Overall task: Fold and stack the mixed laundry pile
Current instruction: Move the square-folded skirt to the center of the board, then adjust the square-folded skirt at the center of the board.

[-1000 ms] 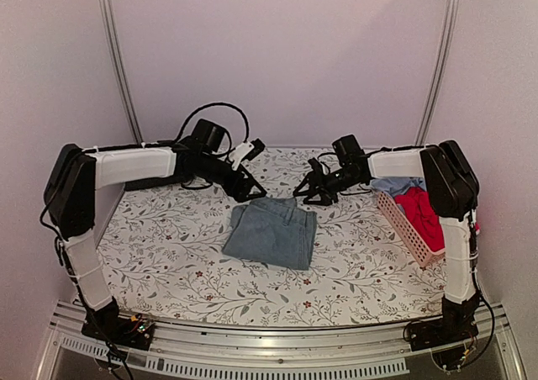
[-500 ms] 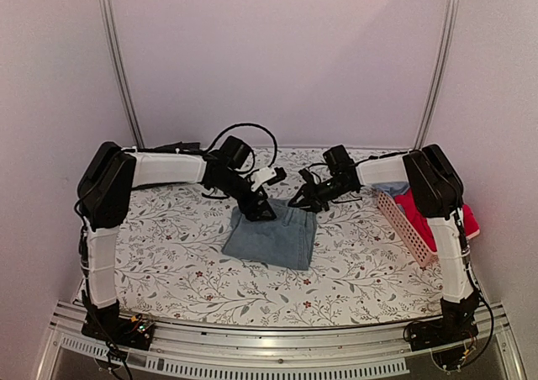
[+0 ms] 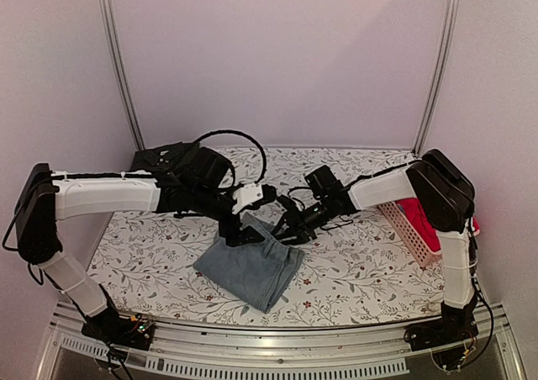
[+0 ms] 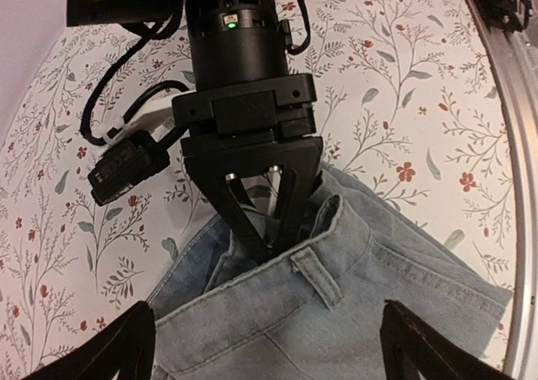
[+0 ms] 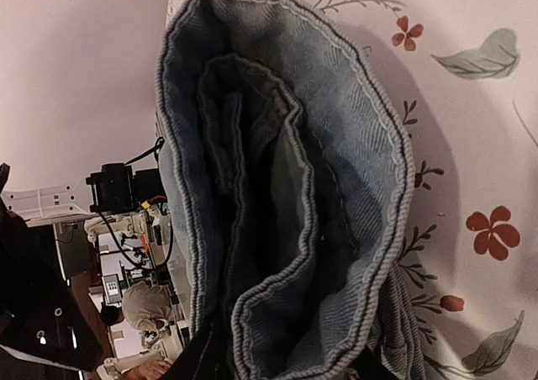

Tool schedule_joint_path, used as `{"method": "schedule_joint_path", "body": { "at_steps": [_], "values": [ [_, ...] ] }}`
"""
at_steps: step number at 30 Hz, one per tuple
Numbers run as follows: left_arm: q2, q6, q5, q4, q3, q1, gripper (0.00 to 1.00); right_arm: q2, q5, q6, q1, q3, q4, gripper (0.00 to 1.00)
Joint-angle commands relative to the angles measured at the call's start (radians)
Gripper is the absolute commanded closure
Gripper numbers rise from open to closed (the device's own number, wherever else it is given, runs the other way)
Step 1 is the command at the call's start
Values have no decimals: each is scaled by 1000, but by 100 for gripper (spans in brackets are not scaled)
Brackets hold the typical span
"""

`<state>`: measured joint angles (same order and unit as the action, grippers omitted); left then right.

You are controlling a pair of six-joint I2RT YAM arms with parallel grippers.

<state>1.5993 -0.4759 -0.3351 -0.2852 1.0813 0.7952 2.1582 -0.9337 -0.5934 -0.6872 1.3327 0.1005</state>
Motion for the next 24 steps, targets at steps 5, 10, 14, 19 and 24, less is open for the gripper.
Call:
{"method": "schedule_joint_path", "body": {
  "at_steps": [5, 10, 14, 19, 24],
  "values": [
    [131, -67, 55, -8, 61, 54, 8, -46, 3, -45, 25, -19, -54, 73],
    [211, -98, 75, 10, 97, 65, 8, -20, -33, -86, 25, -54, -131, 94],
    [266, -112, 45, 5, 139, 69, 12, -19, -54, -127, 24, -87, -183, 99],
    [287, -111, 19, -5, 120, 77, 32, -29, -62, -130, 24, -93, -185, 100],
    [277, -101, 35, -3, 61, 84, 49, -29, -69, -132, 25, -96, -188, 100]
  ]
}}
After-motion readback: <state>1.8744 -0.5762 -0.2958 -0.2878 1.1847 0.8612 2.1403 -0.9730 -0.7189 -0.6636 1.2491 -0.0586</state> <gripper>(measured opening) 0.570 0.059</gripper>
